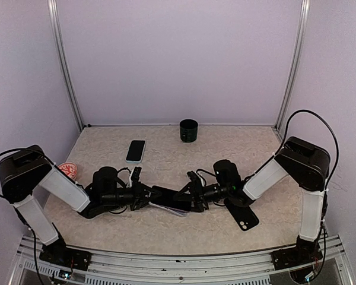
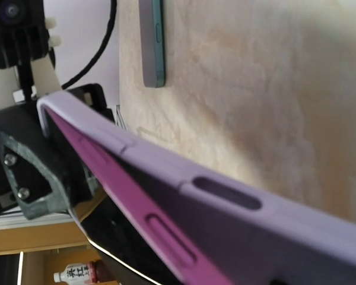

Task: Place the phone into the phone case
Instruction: Pass from the right arm to the left

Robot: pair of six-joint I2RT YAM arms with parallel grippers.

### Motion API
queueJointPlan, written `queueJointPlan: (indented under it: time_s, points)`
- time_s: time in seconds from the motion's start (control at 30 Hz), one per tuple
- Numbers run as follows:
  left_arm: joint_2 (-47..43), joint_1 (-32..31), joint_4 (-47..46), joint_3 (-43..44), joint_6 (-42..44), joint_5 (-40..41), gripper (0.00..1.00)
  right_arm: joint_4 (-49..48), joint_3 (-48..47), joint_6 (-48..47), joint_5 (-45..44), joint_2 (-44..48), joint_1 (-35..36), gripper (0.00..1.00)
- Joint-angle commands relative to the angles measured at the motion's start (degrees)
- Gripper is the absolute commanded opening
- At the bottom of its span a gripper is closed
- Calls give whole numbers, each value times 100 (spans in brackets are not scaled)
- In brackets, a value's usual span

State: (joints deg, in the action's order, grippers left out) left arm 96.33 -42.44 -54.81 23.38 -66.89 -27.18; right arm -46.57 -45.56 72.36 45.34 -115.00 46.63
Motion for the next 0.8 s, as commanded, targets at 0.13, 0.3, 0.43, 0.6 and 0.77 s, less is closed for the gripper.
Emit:
queueJointPlan:
  time_s: [0.13, 0.3, 0.43, 0.6, 0.77]
  points:
    - [-364, 74, -446, 17, 117, -199, 0, 461, 154, -320, -34, 461, -74, 66]
    - [-498, 125, -340, 39, 187, -234, 0, 846, 238, -604, -61, 794, -148, 66]
    - [-638, 152, -195, 69, 289, -231, 0, 1137, 314, -849, -70, 1121, -211, 66]
    - [-804, 182, 7, 92, 432, -210, 0, 1621, 305, -1217, -56, 1572, -266, 66]
    - [-959, 218, 91, 119, 555, -245, 0, 2067, 287, -1577, -79, 2025, -358, 66]
